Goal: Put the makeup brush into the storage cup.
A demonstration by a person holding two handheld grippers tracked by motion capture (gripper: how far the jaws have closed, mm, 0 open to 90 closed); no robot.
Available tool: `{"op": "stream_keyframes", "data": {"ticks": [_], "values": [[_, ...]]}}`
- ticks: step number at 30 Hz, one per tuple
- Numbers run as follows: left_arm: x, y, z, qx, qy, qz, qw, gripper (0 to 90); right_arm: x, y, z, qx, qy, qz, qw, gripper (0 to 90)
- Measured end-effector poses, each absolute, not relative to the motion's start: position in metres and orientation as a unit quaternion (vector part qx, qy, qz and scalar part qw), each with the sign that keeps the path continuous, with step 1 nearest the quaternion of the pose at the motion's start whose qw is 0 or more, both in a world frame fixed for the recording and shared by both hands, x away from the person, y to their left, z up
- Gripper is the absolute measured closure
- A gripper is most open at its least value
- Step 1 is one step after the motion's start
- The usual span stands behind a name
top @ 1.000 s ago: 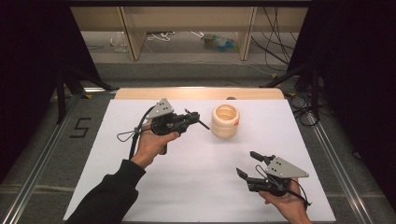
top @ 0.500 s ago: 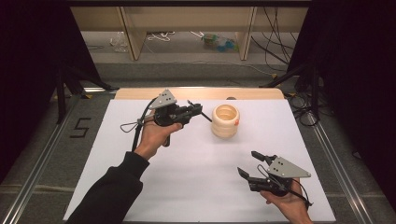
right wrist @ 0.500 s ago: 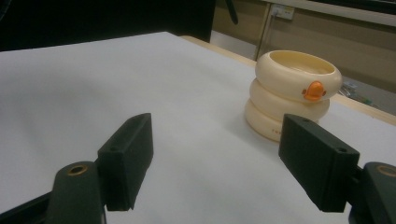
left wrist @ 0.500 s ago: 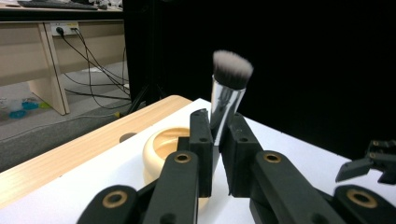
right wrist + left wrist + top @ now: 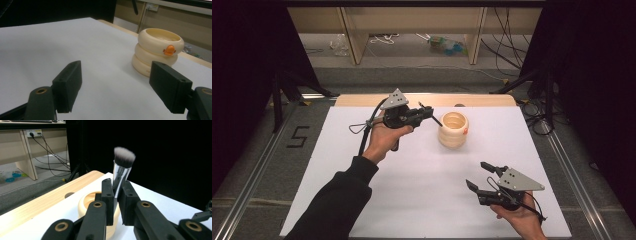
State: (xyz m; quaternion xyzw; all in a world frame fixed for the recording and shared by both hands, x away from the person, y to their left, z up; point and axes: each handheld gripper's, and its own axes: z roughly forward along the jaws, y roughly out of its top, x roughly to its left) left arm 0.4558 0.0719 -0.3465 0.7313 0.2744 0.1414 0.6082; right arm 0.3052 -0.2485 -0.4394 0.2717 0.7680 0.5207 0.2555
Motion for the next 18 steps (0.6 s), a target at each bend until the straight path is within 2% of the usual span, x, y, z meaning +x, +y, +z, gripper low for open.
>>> {"op": "stream_keyframes", "data": {"ticks": [18], "values": [[0.477,0.055,-0.346,0.731,0.285,0.145,0.603,83.0,0.307,-0.246,-0.440,0.270,0.762,0.529,0.260,23.7]]}}
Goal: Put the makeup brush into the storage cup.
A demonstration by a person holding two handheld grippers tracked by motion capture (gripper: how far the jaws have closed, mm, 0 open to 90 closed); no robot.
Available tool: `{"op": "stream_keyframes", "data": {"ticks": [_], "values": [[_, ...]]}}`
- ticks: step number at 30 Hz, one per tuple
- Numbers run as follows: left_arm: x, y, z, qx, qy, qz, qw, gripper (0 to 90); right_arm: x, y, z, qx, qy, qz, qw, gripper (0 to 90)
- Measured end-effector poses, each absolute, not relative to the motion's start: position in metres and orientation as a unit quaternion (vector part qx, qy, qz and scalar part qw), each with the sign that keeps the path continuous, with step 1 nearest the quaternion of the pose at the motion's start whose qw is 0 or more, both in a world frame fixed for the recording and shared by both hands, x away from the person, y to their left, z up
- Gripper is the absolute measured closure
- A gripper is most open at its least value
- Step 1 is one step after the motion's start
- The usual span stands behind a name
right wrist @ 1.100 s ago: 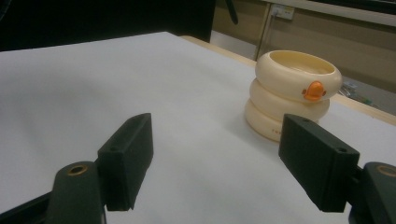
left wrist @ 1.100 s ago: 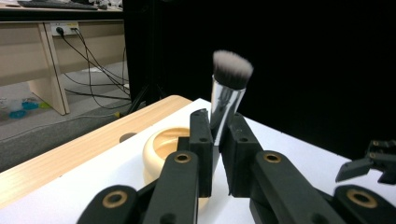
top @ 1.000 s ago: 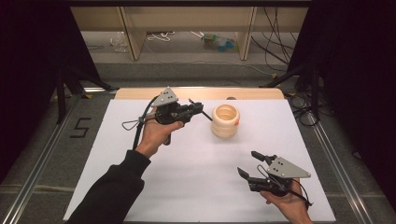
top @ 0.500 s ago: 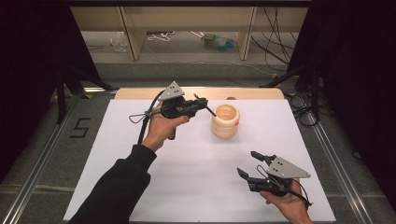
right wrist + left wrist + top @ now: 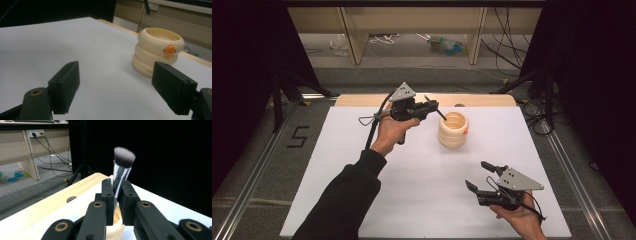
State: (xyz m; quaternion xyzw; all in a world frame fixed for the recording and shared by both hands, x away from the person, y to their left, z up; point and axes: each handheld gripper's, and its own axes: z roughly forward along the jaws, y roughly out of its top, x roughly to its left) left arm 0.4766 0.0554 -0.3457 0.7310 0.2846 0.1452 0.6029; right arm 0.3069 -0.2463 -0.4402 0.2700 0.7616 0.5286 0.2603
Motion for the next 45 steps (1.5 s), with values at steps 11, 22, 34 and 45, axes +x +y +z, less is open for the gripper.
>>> {"op": "stream_keyframes", "data": {"ticks": [11,22,34,45], "values": [[0.484,0.043,-0.345,0.735,0.285,0.142,0.599,83.0,0.306,-0.248,-0.438,0.274,0.764,0.524,0.258,21.0],[0.490,0.034,-0.350,0.740,0.287,0.140,0.592,83.0,0.307,-0.246,-0.439,0.279,0.758,0.529,0.259,18.3],[0.496,0.030,-0.355,0.743,0.291,0.142,0.585,83.0,0.307,-0.245,-0.439,0.277,0.759,0.530,0.257,18.5],[0.501,0.023,-0.360,0.747,0.296,0.146,0.578,83.0,0.307,-0.244,-0.439,0.275,0.756,0.534,0.260,18.7]]}}
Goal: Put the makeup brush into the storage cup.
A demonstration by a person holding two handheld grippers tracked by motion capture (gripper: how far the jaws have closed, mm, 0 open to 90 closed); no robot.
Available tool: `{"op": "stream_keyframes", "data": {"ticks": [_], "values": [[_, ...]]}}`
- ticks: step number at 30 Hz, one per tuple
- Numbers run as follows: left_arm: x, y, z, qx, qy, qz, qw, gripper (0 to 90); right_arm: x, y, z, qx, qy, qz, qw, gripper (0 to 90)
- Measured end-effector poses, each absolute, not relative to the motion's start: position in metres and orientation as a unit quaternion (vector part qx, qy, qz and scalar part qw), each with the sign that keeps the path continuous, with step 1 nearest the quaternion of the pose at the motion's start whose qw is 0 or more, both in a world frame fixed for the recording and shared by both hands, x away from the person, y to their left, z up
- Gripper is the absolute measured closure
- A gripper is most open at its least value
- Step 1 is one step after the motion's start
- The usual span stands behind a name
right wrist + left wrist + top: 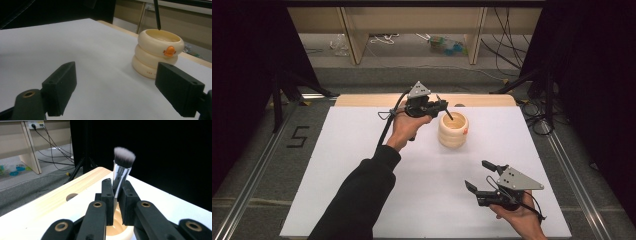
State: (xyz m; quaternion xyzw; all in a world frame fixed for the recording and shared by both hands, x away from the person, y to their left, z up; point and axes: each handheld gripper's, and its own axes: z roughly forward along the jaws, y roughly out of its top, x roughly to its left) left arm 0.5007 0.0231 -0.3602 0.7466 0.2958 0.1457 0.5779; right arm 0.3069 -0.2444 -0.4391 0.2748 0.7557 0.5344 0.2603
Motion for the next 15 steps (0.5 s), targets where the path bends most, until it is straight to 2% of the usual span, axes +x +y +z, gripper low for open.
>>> {"op": "stream_keyframes", "data": {"ticks": [15], "values": [[0.5067,0.0218,-0.3656,0.748,0.302,0.150,0.572,83.0,0.3072,-0.2436,-0.4387,0.268,0.761,0.531,0.259,18.9]]}}
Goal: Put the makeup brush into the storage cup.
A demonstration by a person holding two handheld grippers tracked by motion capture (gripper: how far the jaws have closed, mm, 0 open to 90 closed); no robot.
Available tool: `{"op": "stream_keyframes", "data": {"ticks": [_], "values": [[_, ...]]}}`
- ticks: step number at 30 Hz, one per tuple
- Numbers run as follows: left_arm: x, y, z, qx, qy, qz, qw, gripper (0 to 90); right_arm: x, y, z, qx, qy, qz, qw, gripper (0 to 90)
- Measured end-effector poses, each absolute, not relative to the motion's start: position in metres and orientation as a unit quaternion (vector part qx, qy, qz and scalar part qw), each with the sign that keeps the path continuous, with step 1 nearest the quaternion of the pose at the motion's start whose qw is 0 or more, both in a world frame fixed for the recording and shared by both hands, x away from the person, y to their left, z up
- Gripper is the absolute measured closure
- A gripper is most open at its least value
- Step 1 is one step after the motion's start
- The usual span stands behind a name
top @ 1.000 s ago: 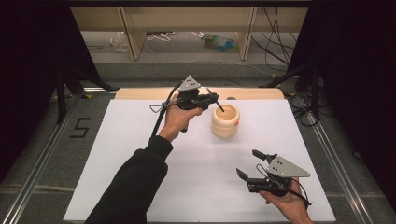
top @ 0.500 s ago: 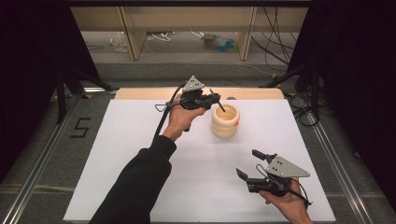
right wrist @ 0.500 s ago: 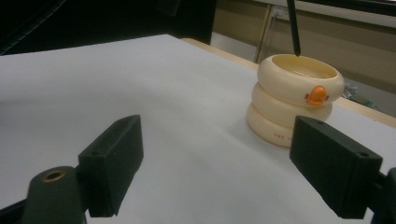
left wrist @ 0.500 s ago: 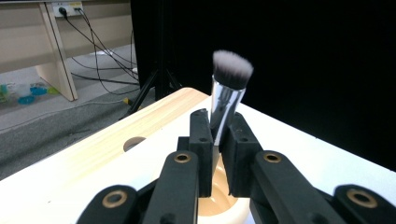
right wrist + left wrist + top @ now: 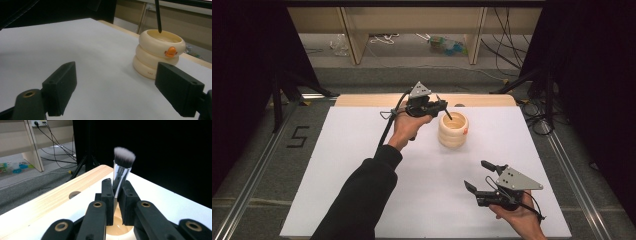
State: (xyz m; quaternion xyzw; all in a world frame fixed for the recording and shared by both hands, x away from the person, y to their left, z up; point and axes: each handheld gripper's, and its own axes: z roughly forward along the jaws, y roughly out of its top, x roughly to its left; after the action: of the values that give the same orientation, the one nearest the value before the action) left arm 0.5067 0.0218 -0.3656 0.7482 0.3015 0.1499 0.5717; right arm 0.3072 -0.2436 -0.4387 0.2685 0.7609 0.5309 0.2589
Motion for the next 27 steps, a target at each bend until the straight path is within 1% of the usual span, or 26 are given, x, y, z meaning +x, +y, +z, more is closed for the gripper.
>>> {"op": "stream_keyframes", "data": {"ticks": [15,27], "values": [[0.510,0.011,-0.373,0.751,0.301,0.141,0.571,82.9,0.307,-0.242,-0.439,0.266,0.761,0.531,0.261,19.2],[0.512,0.006,-0.377,0.760,0.302,0.143,0.558,82.9,0.307,-0.242,-0.439,0.265,0.763,0.531,0.257,19.5]]}}
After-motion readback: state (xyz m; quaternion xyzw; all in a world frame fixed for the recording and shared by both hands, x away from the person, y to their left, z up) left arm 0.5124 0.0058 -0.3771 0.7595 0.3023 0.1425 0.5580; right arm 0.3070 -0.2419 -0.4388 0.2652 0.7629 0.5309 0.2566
